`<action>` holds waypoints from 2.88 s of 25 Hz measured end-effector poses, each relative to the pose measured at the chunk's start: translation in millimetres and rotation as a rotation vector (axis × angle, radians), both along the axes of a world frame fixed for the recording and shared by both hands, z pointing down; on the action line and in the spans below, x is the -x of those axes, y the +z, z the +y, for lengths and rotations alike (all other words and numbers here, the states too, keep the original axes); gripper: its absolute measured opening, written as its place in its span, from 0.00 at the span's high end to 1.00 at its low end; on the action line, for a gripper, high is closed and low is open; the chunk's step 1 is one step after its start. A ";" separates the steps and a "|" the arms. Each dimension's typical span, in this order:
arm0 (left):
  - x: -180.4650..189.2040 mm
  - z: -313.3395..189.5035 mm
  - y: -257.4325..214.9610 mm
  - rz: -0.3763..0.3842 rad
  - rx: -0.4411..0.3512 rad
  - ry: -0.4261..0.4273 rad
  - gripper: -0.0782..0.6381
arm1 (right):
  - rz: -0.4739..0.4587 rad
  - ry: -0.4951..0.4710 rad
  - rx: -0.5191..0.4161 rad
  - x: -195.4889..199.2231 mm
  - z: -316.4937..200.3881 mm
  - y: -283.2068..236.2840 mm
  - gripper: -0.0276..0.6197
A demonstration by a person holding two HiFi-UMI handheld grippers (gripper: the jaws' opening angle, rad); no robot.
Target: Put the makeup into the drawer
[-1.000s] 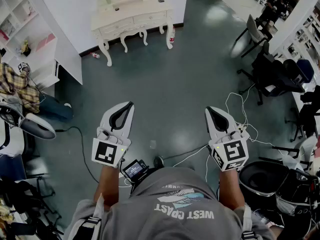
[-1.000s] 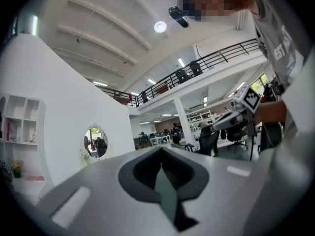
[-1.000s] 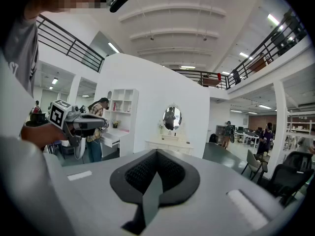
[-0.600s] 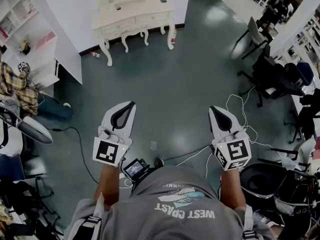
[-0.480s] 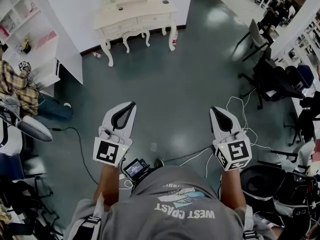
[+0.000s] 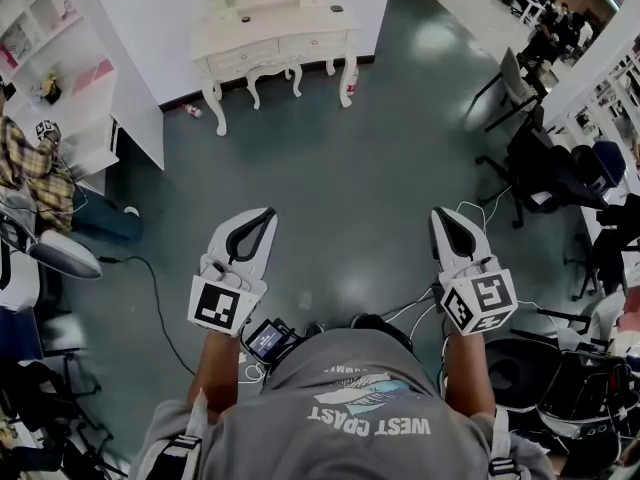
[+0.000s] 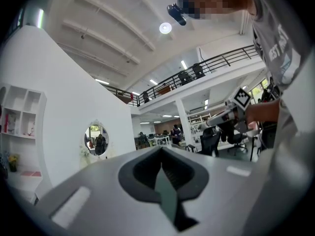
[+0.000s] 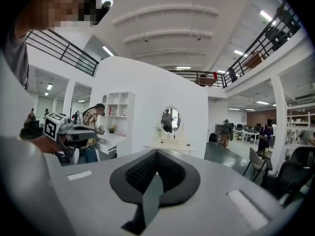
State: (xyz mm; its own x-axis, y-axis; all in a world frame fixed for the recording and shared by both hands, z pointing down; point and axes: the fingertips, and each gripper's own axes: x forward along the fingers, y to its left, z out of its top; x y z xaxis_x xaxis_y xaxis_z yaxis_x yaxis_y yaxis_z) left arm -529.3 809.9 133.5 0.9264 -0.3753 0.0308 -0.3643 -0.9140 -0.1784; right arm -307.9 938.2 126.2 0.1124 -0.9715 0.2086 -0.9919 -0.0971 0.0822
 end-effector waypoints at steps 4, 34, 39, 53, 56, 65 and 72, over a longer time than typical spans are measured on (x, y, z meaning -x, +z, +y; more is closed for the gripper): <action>-12.7 -8.8 10.9 -0.011 0.018 -0.010 0.89 | 0.031 0.001 0.003 -24.6 -15.6 6.6 0.95; -373.6 -246.0 6.3 -0.110 0.013 -0.102 0.89 | -0.037 -0.108 -0.049 -401.8 -285.9 34.5 0.95; -401.7 -281.8 4.7 -0.103 0.006 -0.101 0.89 | -0.039 -0.118 -0.041 -420.3 -315.2 35.4 0.95; -527.3 -474.3 19.6 -0.063 -0.002 0.104 0.89 | -0.025 0.102 -0.002 -516.4 -440.5 61.5 0.95; -541.8 -536.7 4.2 -0.047 -0.032 0.133 0.89 | -0.021 0.127 -0.010 -520.8 -492.3 53.8 0.95; -563.0 -689.0 -6.6 0.012 -0.040 0.165 0.89 | 0.028 0.172 -0.001 -533.3 -625.2 30.4 0.95; -545.1 -766.2 -0.2 0.067 -0.037 0.077 0.89 | 0.056 0.131 0.013 -546.9 -707.0 28.1 0.95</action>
